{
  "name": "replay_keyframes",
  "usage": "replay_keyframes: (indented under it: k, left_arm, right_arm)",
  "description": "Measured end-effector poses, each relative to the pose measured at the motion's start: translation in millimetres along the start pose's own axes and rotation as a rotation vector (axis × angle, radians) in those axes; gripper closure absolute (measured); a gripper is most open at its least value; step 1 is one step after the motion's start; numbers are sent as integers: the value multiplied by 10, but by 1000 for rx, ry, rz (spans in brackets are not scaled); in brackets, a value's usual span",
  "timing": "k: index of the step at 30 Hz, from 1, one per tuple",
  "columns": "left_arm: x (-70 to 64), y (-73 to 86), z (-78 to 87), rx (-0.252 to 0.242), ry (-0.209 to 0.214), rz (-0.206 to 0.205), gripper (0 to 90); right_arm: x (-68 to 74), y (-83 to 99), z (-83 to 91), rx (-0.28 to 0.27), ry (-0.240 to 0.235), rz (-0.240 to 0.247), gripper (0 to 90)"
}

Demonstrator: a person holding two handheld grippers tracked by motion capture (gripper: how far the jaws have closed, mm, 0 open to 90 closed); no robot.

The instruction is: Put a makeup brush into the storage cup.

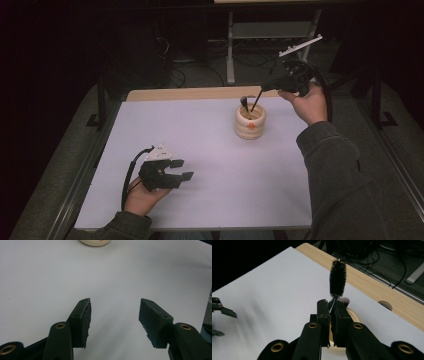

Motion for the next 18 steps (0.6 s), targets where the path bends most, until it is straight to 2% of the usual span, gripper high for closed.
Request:
replay_keyframes:
  k: [6, 7, 10, 18]
  left_arm:
    - [13, -6, 20, -5, 1, 2, 421]
    - [9, -5, 19, -5, 2, 4, 419]
    - [11, -5, 21, -6, 0, 1, 419]
    - [25, -10, 41, -9, 1, 4, 411]
  right_arm:
    - [-112, 48, -60, 19, 28, -2, 846]
    - [-111, 50, -65, 25, 29, -17, 846]
    - [-131, 53, -84, 22, 31, -10, 846]
    - [-191, 83, -147, 34, 47, -33, 846]
Point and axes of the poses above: each handheld gripper's, and its own axes: z roughly backward along the jaws, y roughly out of its underside, x roughly to its left, the point moved 10 cm from there along -z, roughly forward along the jaws, and after that the axes turned 11 degrees about z, right-handed, at the moved point
